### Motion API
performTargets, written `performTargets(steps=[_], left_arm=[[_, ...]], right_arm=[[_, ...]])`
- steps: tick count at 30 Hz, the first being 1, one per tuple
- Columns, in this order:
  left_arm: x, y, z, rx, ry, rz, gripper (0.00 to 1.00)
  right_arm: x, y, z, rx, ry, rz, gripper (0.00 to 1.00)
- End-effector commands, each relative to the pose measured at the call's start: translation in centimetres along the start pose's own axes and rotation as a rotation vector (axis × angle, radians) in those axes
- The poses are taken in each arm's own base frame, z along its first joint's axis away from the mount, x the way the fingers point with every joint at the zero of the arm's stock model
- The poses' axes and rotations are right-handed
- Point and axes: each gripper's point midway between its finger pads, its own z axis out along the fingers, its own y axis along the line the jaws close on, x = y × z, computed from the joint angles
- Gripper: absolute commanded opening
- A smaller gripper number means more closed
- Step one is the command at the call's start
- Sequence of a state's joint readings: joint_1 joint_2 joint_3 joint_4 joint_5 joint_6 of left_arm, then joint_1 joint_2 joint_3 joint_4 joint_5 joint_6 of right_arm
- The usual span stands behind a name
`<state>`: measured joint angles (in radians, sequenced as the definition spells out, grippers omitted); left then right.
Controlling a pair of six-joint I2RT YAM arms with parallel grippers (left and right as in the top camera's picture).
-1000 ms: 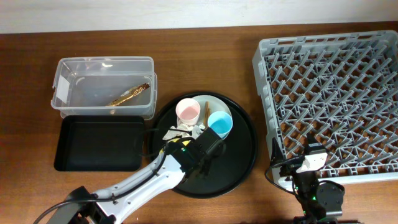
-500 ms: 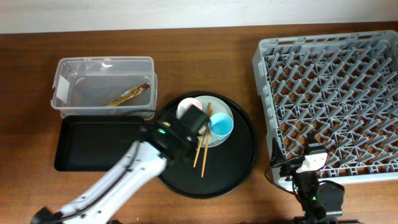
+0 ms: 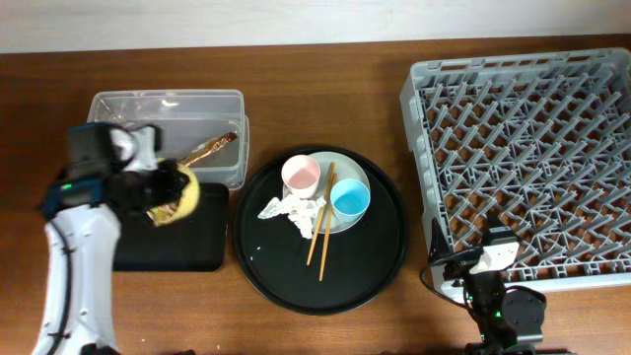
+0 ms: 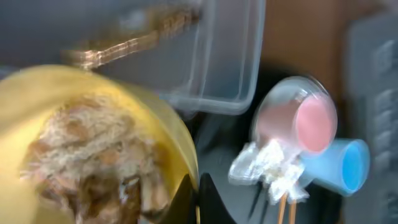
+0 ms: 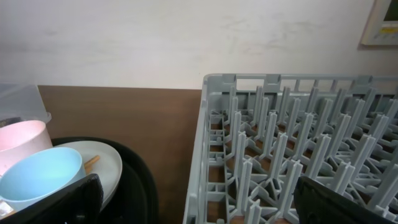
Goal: Sort waste into correct bins and load items into the dishwasher rack
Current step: 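Tip the yellow bowl over the black tray to dump food scraps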
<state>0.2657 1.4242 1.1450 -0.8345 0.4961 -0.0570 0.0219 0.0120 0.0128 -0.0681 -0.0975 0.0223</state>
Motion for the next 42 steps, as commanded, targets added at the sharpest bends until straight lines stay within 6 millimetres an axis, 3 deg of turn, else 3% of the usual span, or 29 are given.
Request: performTargets(steps=[1, 5, 11, 16, 27, 34, 40, 42], left_arm=[[-0.2, 0.0, -1.3, 0.285, -0.097, -0.039, 0.00], [-0.1, 2.7, -1.9, 0.422, -0.210, -0.113, 0.00], [0.3, 4.4, -4.1, 0.668, -0.329, -0.203, 0.00], [1.4, 5.9, -4.0, 0.794, -0.347, -0.317, 0.00], [1.6, 7.0, -3.9, 0.850, -0.360, -0.371, 0.00], [2.3, 6.6, -3.8, 0.886, -0.284, -0.539, 0.00], [2.4, 6.5, -3.8, 0.890, -0.273, -0.563, 0.00], [2.1, 6.7, -3.9, 0.874, -0.311, -0.481, 0.01]], right_arm=[[0.2, 0.0, 0.0, -0.001, 0.002, 0.002, 0.99], [0.2, 0.0, 0.0, -0.001, 0.002, 0.002, 0.99], [0.2, 0.0, 0.0, -0.001, 0.002, 0.002, 0.99], [0.2, 0.0, 0.0, -0.001, 0.002, 0.002, 0.99], [0.2, 0.0, 0.0, -0.001, 0.002, 0.002, 0.99], [0.2, 0.0, 0.0, -0.001, 0.002, 0.002, 0.99], [0.2, 0.0, 0.0, -0.001, 0.002, 0.002, 0.99], [0.2, 0.0, 0.0, -0.001, 0.002, 0.002, 0.99]])
